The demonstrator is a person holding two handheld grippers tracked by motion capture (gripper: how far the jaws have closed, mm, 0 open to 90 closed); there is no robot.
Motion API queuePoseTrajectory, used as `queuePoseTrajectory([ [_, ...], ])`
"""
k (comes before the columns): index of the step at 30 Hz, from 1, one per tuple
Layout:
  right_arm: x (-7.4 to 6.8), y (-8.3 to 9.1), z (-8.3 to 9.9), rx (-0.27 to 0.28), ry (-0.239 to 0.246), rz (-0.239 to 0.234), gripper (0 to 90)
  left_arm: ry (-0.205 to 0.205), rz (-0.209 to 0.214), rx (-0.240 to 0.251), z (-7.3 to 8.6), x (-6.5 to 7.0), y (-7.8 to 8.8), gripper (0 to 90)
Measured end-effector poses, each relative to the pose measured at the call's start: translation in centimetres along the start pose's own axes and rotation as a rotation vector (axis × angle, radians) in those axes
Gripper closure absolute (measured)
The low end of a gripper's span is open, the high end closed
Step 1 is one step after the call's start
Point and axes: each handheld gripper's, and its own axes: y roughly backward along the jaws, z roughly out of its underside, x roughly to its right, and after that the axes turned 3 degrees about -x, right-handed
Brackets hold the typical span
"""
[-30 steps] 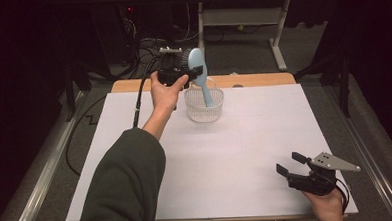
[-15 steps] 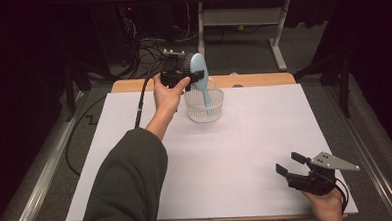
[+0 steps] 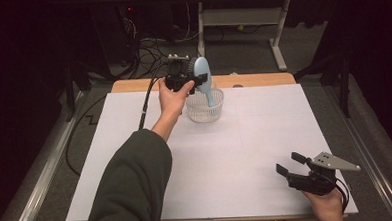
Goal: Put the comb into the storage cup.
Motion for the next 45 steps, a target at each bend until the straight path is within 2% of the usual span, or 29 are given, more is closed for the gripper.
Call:
queuePoseTrajectory([
  [6, 0.0, 0.0, 0.0, -0.002, -0.001, 0.001, 25.3, -0.002, -0.004, -0.013, 0.6, -0.3, -0.5, 51.9],
  [15, 0.0, 0.1, 0.0, -0.002, -0.002, 0.003, 25.4, 0.008, -0.008, 0.013, 1.7, -0.7, -0.9, 51.6],
  [27, 0.1, 0.1, 0.0, -0.004, -0.009, 0.002, 25.5, -0.011, -0.007, 0.017, 2.0, -0.7, -0.6, 49.9],
  [33, 0.2, 0.1, 0.1, -0.004, -0.014, 0.002, 25.4, -0.026, -0.008, -0.002, 1.9, -0.8, -0.3, 49.3],
  [41, 0.2, 0.1, 0.1, -0.003, -0.012, -0.002, 25.4, -0.054, -0.031, -0.007, 2.0, -0.9, 0.0, 46.7],
  [45, 0.2, 0.1, 0.1, -0.006, -0.012, 0.0, 25.6, -0.051, -0.043, -0.006, 2.2, -1.1, 0.2, 45.2],
])
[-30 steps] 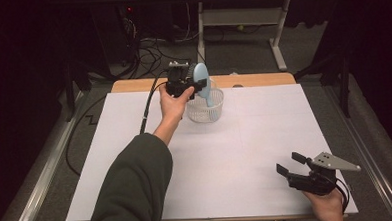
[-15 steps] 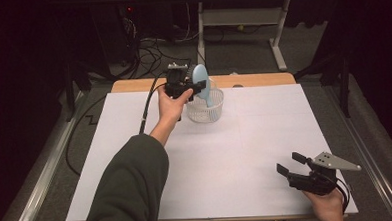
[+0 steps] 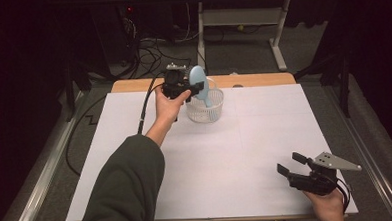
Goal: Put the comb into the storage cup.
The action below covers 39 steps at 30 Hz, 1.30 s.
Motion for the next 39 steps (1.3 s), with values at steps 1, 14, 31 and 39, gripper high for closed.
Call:
queuePoseTrajectory([
  [1, 0.0, 0.0, 0.0, 0.0, 0.001, -0.001, 25.6, 0.0, -0.009, 0.001, 0.1, 0.0, 0.0, 44.5],
  [14, 0.0, 0.0, 0.0, -0.003, -0.001, 0.003, 25.6, -0.05, -0.054, -0.047, 0.7, -1.0, 0.4, 37.7],
  [31, 0.0, 0.1, 0.0, 0.002, 0.006, 0.004, 25.6, -0.041, -0.076, -0.087, 1.3, -2.0, 0.7, 34.6],
  [39, -0.2, 0.1, -0.1, -0.002, 0.016, 0.014, 25.7, -0.026, -0.072, -0.09, 2.5, -2.7, 0.9, 32.7],
])
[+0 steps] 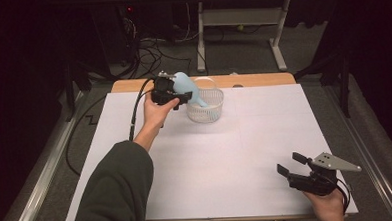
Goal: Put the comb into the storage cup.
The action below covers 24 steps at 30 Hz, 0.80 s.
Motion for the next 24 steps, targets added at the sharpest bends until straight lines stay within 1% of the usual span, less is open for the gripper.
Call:
queuePoseTrajectory([
  [5, 0.01, 0.04, 0.0, 0.001, 0.001, 0.004, 25.6, 0.004, 0.007, 0.004, 0.65, -0.3, -0.22, 32.1],
  [8, -0.02, 0.1, 0.01, 0.002, -0.001, 0.004, 25.7, 0.003, 0.008, -0.005, 0.87, -0.34, -0.24, 31.7],
  [18, -0.04, 0.07, -0.01, 0.001, 0.005, 0.004, 25.8, -0.013, 0.004, -0.008, 0.94, -0.25, -0.18, 31.1],
  [24, -0.06, 0.11, -0.01, 0.001, 0.007, 0.005, 25.8, -0.004, 0.005, -0.018, 0.93, -0.34, 0.07, 31.0],
])
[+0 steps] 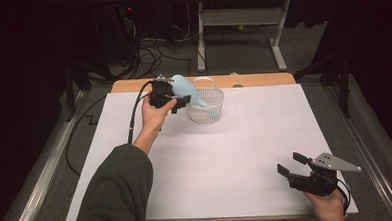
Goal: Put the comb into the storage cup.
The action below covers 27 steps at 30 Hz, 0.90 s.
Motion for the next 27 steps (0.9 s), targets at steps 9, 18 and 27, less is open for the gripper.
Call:
queuePoseTrajectory([
  [9, -0.04, 0.01, 0.0, -0.001, 0.001, 0.0, 26.0, 0.007, -0.013, -0.008, 0.11, 0.19, -0.03, 29.3],
  [18, -0.03, 0.02, 0.0, 0.001, 0.006, 0.001, 26.0, -0.005, -0.01, 0.002, 0.11, 0.31, 0.29, 27.7],
  [27, -0.05, -0.02, 0.01, -0.002, 0.01, 0.0, 26.3, 0.0, 0.024, 0.02, 0.42, 0.41, 0.21, 20.1],
])
